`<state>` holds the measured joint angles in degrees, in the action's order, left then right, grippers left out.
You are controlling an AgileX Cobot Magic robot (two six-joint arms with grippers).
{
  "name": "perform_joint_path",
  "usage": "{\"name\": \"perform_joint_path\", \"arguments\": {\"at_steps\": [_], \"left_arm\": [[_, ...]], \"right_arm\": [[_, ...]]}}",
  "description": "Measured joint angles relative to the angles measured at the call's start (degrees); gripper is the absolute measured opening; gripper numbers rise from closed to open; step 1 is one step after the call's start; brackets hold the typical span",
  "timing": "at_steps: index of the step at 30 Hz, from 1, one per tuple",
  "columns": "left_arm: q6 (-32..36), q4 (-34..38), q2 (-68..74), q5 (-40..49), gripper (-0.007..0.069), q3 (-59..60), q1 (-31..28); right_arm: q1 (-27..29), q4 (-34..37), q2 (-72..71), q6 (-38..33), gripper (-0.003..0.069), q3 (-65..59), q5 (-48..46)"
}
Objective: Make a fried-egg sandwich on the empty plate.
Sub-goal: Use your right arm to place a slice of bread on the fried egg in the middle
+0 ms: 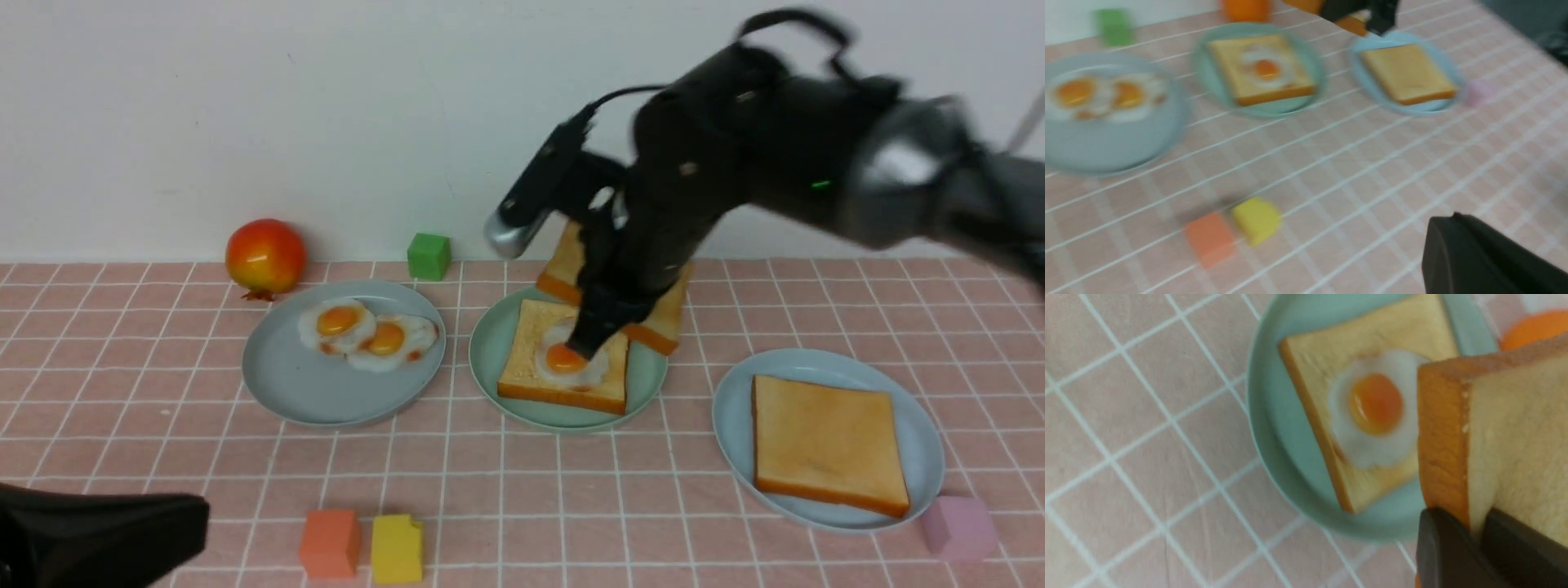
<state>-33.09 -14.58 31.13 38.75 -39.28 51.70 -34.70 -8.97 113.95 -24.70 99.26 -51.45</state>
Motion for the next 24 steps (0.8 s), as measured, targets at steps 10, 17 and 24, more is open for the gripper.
{"name": "perform_joint_path", "arguments": {"at_steps": [10, 17, 24], "left_arm": [[-1.4, -1.6, 0.0, 0.6, 0.0012, 0.0, 0.0], [-1.4, -1.7, 0.0, 0.6, 0.0012, 0.0, 0.0], [-1.4, -1.7, 0.0, 0.6, 0.0012, 0.0, 0.0]], "right_arm": [[-0.4, 3.4, 12.0, -4.6, 0.0120, 9.4, -3.9], [-0.5, 3.2, 14.9, -8.3, 0.0120, 9.5, -3.6], [-0.5, 1.5, 15.4, -8.5, 0.0120, 9.6, -2.8]]}}
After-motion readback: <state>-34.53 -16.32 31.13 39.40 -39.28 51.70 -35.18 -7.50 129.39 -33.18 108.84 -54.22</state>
